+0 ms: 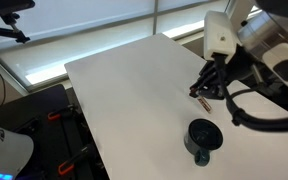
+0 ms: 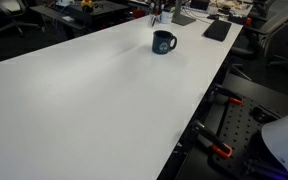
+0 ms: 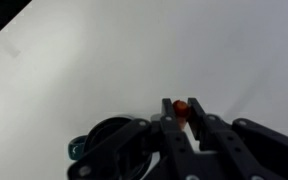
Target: Take the marker out of the cup and put it on the table
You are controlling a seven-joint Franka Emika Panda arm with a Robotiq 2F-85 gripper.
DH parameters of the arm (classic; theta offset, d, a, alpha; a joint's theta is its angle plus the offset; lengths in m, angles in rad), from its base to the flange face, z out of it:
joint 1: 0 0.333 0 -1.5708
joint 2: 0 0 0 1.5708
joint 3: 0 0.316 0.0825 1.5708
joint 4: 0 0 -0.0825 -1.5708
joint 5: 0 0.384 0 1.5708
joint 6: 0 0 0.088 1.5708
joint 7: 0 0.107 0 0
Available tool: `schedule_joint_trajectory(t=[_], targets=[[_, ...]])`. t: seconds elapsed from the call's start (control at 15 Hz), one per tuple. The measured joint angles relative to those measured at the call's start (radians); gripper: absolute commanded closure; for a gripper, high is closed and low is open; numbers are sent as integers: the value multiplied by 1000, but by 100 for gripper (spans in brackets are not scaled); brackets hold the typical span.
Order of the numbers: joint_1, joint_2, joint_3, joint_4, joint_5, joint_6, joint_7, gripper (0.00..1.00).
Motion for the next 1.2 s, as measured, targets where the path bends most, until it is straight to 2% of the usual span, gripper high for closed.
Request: schedule_joint_trajectory(t=[0.27, 0.47, 0.87, 1.2], targets=[[71, -78, 39, -128, -84, 88, -104, 95], [92, -118, 77, -246, -95, 173, -232, 95], [83, -181, 124, -496, -35, 428, -568, 95], [45, -184, 141, -629, 28, 551, -781, 95]])
